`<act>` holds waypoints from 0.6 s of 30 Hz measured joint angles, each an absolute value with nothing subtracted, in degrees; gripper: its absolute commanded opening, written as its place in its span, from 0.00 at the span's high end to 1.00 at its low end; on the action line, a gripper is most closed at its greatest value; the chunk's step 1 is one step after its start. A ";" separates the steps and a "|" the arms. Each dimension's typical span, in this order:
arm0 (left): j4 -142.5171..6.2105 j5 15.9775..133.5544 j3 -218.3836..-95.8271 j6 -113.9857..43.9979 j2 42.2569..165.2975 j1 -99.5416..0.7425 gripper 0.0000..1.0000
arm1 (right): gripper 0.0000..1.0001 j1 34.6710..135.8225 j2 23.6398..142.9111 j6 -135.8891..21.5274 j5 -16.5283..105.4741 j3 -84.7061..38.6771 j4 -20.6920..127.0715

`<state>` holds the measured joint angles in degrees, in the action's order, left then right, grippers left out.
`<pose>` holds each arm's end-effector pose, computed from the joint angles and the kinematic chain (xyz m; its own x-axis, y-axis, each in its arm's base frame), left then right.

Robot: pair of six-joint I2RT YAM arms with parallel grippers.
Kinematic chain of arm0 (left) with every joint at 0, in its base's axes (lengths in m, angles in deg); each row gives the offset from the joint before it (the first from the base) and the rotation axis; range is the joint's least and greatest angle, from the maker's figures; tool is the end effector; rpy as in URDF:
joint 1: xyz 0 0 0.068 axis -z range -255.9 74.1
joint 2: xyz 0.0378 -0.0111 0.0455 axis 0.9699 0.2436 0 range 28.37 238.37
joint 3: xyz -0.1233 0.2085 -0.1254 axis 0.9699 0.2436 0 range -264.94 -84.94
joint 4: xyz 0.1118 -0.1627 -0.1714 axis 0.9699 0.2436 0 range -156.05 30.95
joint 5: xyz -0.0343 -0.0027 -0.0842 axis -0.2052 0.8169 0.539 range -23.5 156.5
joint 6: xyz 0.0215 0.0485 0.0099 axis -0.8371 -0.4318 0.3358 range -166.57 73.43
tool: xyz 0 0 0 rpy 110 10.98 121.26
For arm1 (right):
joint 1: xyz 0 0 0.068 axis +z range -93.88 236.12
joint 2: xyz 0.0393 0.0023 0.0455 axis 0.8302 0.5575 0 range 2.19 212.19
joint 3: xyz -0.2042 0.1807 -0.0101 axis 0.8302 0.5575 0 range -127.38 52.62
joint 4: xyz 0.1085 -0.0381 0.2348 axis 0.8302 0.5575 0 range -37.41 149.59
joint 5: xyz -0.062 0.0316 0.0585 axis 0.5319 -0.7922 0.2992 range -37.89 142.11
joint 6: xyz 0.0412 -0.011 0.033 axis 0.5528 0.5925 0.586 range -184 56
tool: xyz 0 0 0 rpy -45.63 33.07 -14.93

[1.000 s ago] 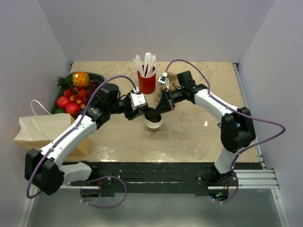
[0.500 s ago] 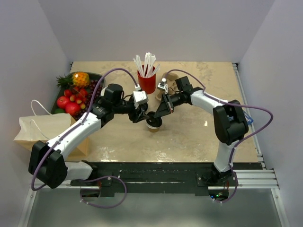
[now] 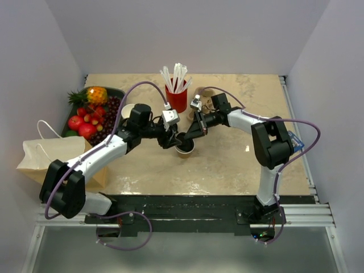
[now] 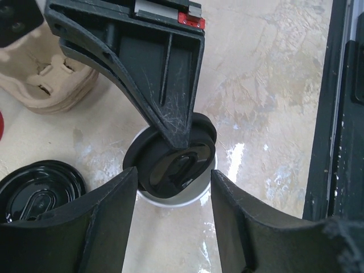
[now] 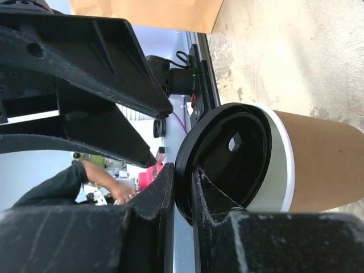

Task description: Pack the takeout coffee

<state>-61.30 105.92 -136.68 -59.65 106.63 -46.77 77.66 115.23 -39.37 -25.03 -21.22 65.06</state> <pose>0.2503 -0.1653 0.2635 -0.2493 0.3391 -0.9071 0.9307 0.3429 -0.1276 0.3611 0.1800 0.1839 -0.9316 -0.2682 -0.2453 -0.2817 0.1064 0.9536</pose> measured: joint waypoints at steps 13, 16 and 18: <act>-66.72 105.29 -136.68 -57.86 109.36 -46.53 0.42 | 0.65 76.55 115.29 -38.26 -22.78 -21.25 64.50; -67.00 105.31 -136.68 -57.82 109.73 -46.51 0.42 | 0.63 76.13 115.29 -38.98 -21.84 -21.27 65.26; -67.26 105.31 -136.68 -57.80 110.02 -46.51 0.43 | 0.62 75.80 115.29 -39.72 -20.86 -21.29 65.79</act>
